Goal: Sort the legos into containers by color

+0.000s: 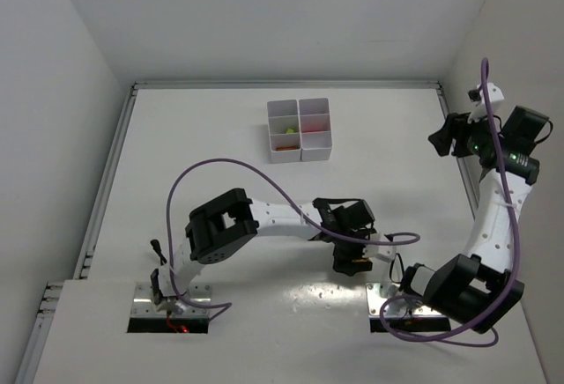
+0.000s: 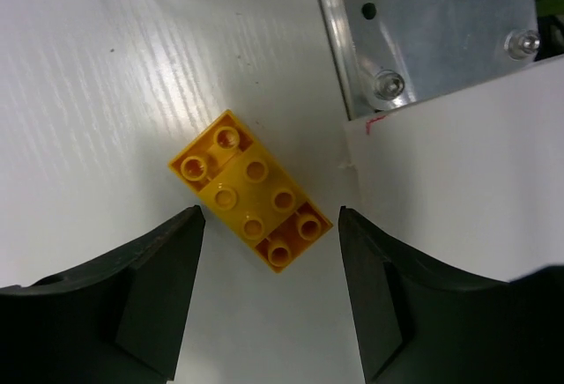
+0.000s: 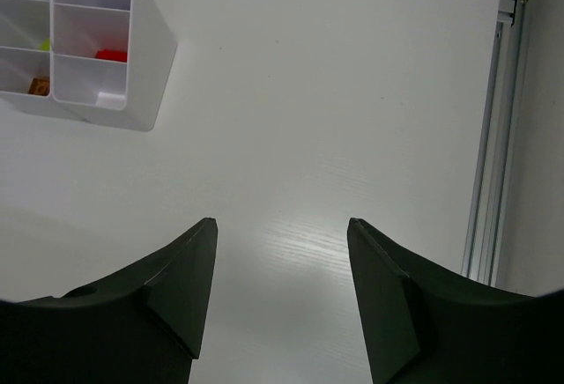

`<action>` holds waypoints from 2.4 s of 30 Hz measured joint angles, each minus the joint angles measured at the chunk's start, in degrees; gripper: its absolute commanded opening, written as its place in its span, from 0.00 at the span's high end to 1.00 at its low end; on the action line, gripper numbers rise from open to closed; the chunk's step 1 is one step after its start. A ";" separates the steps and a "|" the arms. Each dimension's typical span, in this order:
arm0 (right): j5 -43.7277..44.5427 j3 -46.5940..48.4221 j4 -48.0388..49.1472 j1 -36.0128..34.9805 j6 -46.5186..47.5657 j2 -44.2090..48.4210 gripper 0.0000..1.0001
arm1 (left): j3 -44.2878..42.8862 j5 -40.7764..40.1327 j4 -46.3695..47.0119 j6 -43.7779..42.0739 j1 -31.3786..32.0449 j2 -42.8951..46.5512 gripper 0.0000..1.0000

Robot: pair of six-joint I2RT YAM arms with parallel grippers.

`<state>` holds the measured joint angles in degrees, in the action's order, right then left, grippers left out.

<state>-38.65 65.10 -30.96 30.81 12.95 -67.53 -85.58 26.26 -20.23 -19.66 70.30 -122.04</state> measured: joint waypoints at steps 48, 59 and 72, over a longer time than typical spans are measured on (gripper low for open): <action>-8.98 -0.81 10.69 8.33 -13.09 -6.10 0.38 | 6.16 -14.51 5.81 13.18 -27.15 18.49 0.71; -9.40 -0.79 14.21 7.61 -17.64 -7.02 0.38 | -14.58 -13.94 4.31 9.88 -33.33 4.61 0.66; -9.35 -0.79 14.19 7.61 -18.38 -7.04 0.38 | -22.51 -12.94 -0.50 7.41 -33.29 -6.10 0.57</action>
<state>-48.01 64.31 -16.78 38.41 -5.43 -74.56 -108.09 13.32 -20.73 -12.25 37.01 -128.14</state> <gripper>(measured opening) 0.624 0.404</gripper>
